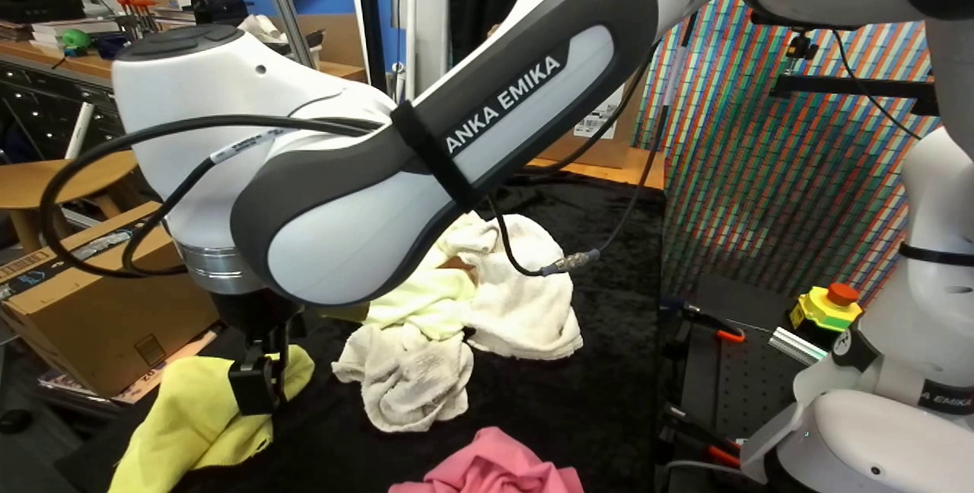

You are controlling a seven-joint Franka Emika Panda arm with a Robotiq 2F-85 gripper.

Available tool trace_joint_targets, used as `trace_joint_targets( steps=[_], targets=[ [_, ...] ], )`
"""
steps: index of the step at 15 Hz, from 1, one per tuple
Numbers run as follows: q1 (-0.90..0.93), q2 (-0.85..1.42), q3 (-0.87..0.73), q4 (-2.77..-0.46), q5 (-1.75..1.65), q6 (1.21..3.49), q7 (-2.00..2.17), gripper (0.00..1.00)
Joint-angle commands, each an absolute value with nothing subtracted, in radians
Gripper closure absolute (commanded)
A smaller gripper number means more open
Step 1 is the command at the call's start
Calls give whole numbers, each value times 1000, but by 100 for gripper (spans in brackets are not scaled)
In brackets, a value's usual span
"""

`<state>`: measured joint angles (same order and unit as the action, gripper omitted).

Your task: Pile the t-shirts and towels on the left side of the table

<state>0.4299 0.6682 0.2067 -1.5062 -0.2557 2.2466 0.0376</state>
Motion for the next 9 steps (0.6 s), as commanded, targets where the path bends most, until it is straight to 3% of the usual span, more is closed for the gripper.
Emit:
trace_joint_targets(
  steps=[1,9],
  targets=[
    [456,696,185,-1469,-282,2313,30,0],
    [485,754,123,-1470,-332,2450,78,0]
  ],
)
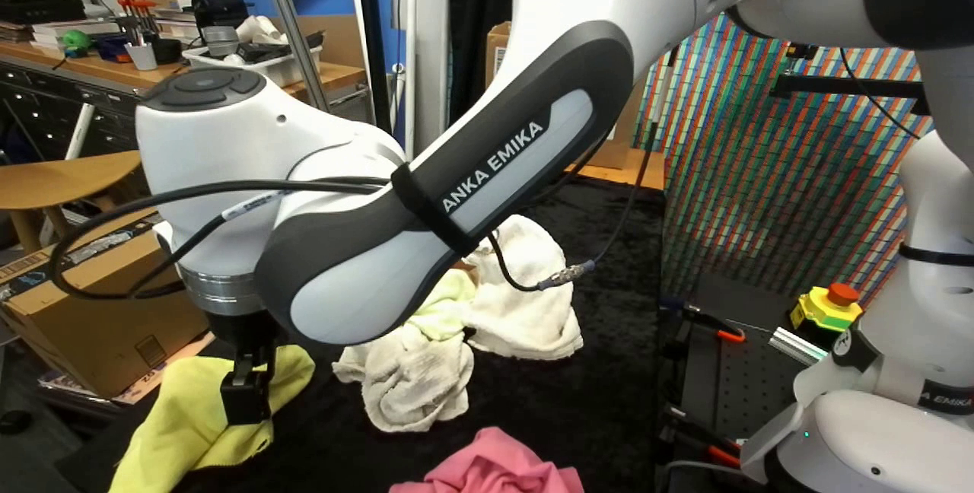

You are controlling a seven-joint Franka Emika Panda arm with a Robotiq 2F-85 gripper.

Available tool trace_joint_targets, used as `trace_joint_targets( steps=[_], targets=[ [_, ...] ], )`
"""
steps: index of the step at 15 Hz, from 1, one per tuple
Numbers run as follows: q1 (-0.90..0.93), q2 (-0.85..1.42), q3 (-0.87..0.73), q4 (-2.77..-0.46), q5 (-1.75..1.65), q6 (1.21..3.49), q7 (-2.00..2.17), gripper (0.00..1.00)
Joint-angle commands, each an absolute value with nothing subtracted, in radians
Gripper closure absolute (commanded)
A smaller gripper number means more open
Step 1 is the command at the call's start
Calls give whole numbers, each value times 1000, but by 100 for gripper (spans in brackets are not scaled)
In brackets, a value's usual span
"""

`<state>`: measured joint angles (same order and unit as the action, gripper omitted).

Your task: Pile the t-shirts and towels on the left side of the table

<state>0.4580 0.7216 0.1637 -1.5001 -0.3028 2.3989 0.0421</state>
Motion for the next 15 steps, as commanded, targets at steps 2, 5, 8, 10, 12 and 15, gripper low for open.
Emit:
trace_joint_targets(
  steps=[2,5,8,10,12,15],
  targets=[
    [489,765,106,-1467,-337,2474,94,0],
    [495,775,82,-1463,-338,2511,125,0],
    [498,781,60,-1459,-339,2528,152,0],
    [499,783,50,-1455,-342,2524,164,25],
    [500,781,42,-1455,-342,2518,175,35],
    [500,780,38,-1451,-339,2503,182,61]
  ],
)
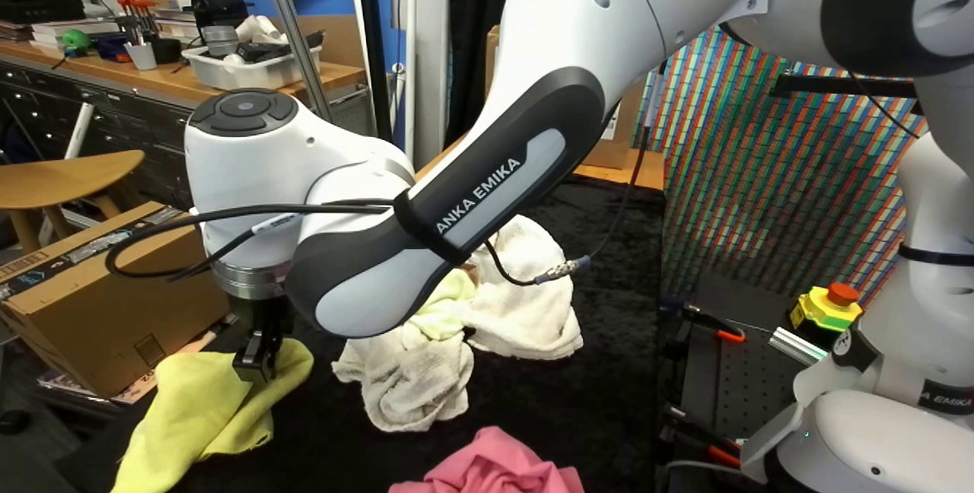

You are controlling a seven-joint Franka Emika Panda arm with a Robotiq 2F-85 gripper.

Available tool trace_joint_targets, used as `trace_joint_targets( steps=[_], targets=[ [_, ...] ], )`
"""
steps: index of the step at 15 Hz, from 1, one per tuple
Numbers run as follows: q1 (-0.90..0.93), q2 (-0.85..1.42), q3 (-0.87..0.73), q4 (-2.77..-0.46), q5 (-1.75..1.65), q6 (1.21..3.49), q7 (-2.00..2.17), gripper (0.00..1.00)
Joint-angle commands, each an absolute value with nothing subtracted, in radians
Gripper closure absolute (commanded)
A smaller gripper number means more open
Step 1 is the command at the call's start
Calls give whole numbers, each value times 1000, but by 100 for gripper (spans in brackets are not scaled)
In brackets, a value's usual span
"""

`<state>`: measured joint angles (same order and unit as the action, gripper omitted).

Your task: Pile the t-shirts and towels on the left side of the table

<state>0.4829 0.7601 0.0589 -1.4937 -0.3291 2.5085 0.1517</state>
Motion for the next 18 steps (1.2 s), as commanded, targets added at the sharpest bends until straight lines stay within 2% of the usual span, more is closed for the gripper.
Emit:
trace_joint_targets(
  steps=[1,2,4,6,8,10,14,18],
  targets=[
    [501,783,37,-1448,-338,2499,187,68],
    [499,781,40,-1448,-336,2494,183,77],
    [501,774,37,-1451,-337,2486,194,88],
    [500,761,40,-1455,-333,2472,199,90],
    [500,748,41,-1460,-329,2465,211,83],
    [500,738,41,-1462,-331,2443,211,82],
    [472,704,62,-1476,-308,2390,188,86],
    [425,610,71,-1536,-271,2372,187,85]
  ],
)
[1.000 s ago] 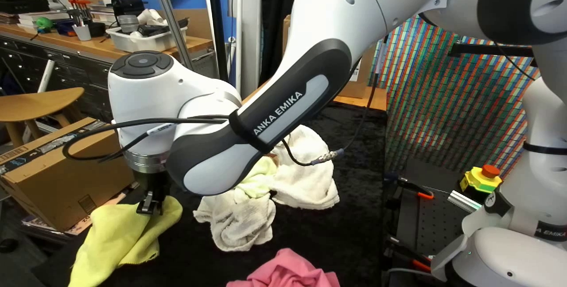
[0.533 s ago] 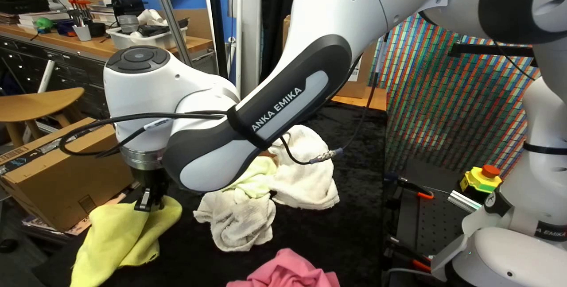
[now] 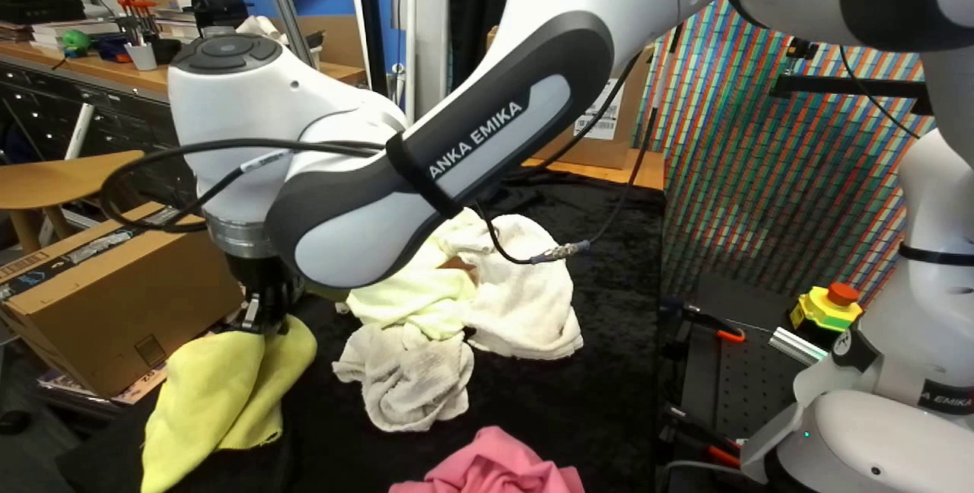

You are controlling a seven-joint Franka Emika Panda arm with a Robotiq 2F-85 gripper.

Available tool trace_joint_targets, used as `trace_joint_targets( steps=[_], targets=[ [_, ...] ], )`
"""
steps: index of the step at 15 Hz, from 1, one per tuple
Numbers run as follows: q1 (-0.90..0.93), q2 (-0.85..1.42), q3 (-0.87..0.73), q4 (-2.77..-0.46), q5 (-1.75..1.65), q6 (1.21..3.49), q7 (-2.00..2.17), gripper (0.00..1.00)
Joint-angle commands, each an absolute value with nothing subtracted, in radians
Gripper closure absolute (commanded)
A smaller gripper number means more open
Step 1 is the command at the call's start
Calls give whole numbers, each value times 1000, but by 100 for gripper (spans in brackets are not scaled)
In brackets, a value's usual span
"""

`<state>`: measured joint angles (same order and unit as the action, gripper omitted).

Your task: Pile the t-shirts and towels on the left side of the table

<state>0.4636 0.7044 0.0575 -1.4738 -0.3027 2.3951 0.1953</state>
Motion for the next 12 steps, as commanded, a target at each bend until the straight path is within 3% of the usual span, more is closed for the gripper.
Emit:
trace_joint_targets(
  steps=[1,9,12],
  targets=[
    [411,578,71,-1557,-260,2370,189,84],
    [303,362,57,-1728,-241,2371,209,84],
    [282,306,48,-1824,-266,2316,230,89]
  ],
)
